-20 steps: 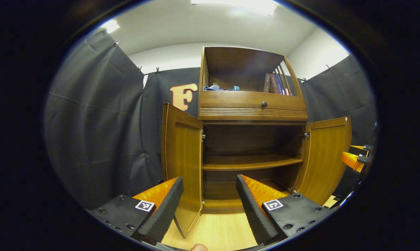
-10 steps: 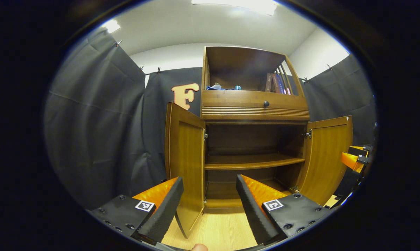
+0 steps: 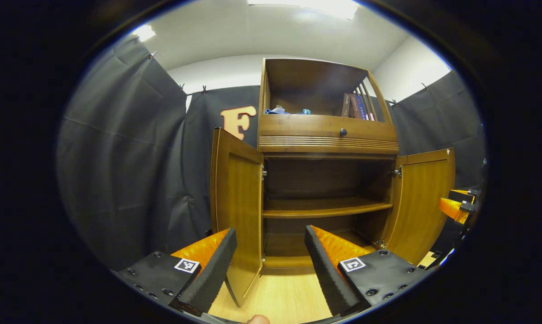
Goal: Open the right door of the double-door shoe cabinet with the right hand, and open the left door with the left hand.
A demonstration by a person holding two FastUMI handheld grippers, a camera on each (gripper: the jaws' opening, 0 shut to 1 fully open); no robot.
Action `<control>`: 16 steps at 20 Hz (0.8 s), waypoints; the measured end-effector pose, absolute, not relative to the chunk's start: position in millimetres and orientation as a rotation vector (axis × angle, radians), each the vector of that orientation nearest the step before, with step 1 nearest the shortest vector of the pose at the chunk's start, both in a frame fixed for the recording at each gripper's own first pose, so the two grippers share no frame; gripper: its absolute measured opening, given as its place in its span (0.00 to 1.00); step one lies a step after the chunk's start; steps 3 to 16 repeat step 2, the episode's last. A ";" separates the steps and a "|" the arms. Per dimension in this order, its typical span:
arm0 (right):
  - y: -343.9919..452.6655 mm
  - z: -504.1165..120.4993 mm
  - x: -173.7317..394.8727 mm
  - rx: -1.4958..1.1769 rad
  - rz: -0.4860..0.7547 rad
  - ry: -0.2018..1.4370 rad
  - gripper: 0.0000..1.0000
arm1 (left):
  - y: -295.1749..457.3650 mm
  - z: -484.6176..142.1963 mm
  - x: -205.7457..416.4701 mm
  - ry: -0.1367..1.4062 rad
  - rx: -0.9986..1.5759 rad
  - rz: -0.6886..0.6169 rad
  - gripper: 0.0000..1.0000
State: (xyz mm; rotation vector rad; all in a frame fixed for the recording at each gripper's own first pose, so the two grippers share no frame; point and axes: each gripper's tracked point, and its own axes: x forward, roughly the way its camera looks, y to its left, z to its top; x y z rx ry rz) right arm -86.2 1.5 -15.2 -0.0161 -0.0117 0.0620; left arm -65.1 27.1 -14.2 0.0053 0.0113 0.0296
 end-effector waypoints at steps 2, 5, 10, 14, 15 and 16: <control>3.9 -15.3 -87.1 -0.012 0.067 -0.011 0.92 | 27.8 -14.9 -65.9 0.012 0.008 0.031 0.94; 3.9 -15.3 -87.1 -0.012 0.067 -0.011 0.92 | 27.8 -14.9 -65.9 0.012 0.008 0.031 0.94; 3.9 -15.3 -87.1 -0.012 0.067 -0.011 0.92 | 27.8 -14.9 -65.9 0.012 0.008 0.031 0.94; 3.9 -15.3 -87.1 -0.012 0.067 -0.011 0.92 | 27.8 -14.9 -65.9 0.012 0.008 0.031 0.94; 3.9 -15.3 -87.1 -0.012 0.067 -0.011 0.92 | 27.8 -14.9 -65.9 0.012 0.008 0.031 0.94; 3.9 -15.3 -87.1 -0.012 0.067 -0.011 0.92 | 27.8 -14.9 -65.9 0.012 0.008 0.031 0.94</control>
